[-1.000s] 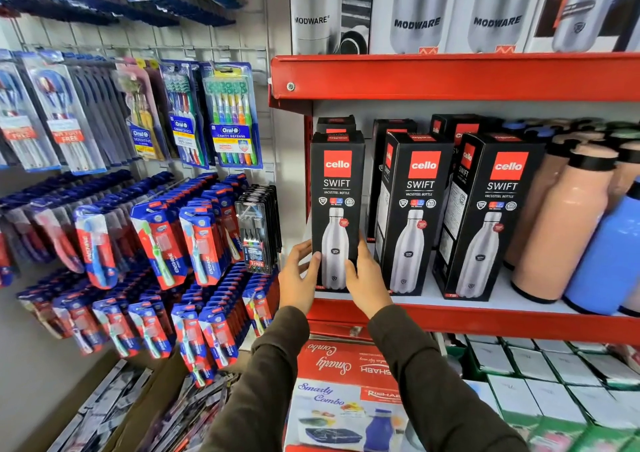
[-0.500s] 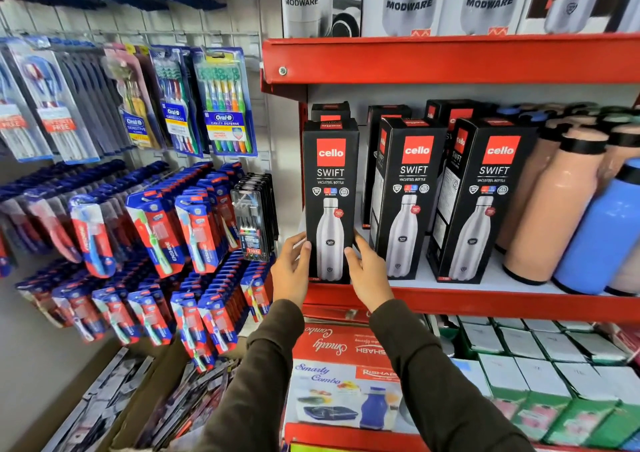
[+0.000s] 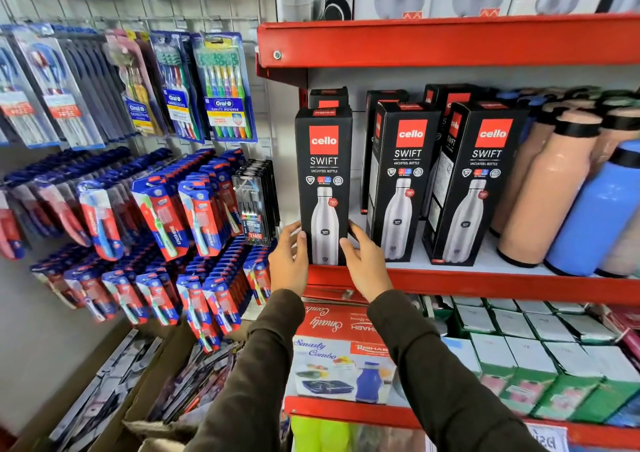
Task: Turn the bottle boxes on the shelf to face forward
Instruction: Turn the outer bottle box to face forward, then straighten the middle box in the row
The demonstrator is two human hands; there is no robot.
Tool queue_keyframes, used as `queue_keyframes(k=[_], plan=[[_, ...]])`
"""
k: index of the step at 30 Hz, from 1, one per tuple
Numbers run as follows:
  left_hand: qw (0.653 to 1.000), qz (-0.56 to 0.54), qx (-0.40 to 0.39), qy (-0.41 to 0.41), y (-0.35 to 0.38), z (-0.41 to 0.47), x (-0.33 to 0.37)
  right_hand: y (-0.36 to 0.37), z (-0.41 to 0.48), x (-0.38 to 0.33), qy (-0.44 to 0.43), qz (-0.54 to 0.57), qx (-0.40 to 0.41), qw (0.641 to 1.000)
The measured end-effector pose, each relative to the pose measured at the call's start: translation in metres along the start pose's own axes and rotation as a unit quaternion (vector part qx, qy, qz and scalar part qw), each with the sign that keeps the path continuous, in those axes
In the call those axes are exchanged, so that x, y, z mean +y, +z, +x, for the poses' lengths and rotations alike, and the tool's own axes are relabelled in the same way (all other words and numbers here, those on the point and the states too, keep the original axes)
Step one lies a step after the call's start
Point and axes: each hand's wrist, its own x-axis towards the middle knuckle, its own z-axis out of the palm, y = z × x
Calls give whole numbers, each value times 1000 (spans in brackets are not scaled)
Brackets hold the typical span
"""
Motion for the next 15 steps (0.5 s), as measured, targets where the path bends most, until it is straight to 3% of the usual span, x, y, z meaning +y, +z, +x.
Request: queue_keyframes(k=[4, 7, 11, 15], plan=[[992, 9, 125, 12, 15, -16, 11, -12, -12, 4, -28, 20, 105, 994], [978, 57, 176, 97, 34, -31, 29, -34, -16, 8, -59, 17, 216, 974], [974, 39, 65, 215, 70, -47, 49, -57, -10, 15, -9, -7, 228, 974], [980, 30, -42, 192, 105, -49, 60, -72, 1, 24, 41, 5, 158, 987]])
